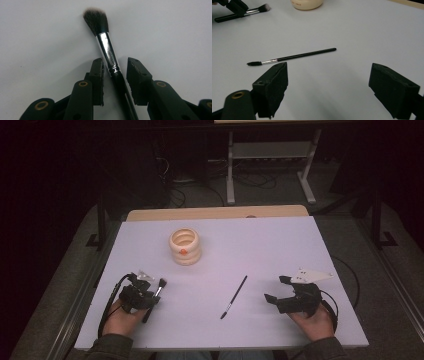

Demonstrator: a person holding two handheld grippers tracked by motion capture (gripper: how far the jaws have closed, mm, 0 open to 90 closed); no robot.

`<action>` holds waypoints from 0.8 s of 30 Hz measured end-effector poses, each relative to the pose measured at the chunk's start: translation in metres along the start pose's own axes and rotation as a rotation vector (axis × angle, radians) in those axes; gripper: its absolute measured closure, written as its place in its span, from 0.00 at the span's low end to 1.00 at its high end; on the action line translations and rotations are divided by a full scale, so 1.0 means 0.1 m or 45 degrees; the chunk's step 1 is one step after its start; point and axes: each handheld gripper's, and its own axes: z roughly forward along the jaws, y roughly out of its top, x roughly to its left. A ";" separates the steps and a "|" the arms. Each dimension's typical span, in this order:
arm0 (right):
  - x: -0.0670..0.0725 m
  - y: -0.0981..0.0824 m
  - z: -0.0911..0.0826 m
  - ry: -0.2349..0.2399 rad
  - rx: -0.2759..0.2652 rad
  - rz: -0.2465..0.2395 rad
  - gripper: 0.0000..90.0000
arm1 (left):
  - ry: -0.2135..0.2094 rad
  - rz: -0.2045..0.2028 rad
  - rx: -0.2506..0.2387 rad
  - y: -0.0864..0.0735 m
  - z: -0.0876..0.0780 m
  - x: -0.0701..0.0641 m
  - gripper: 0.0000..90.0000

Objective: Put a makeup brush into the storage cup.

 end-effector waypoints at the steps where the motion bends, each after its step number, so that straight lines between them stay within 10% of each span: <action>1: 0.00 0.00 0.00 0.001 -0.001 -0.001 0.16 | 0.001 0.002 0.004 0.00 0.00 0.01 0.74; 24: 0.02 0.00 0.04 0.010 0.029 -0.017 0.17 | -0.059 0.003 0.052 0.02 0.02 0.03 0.87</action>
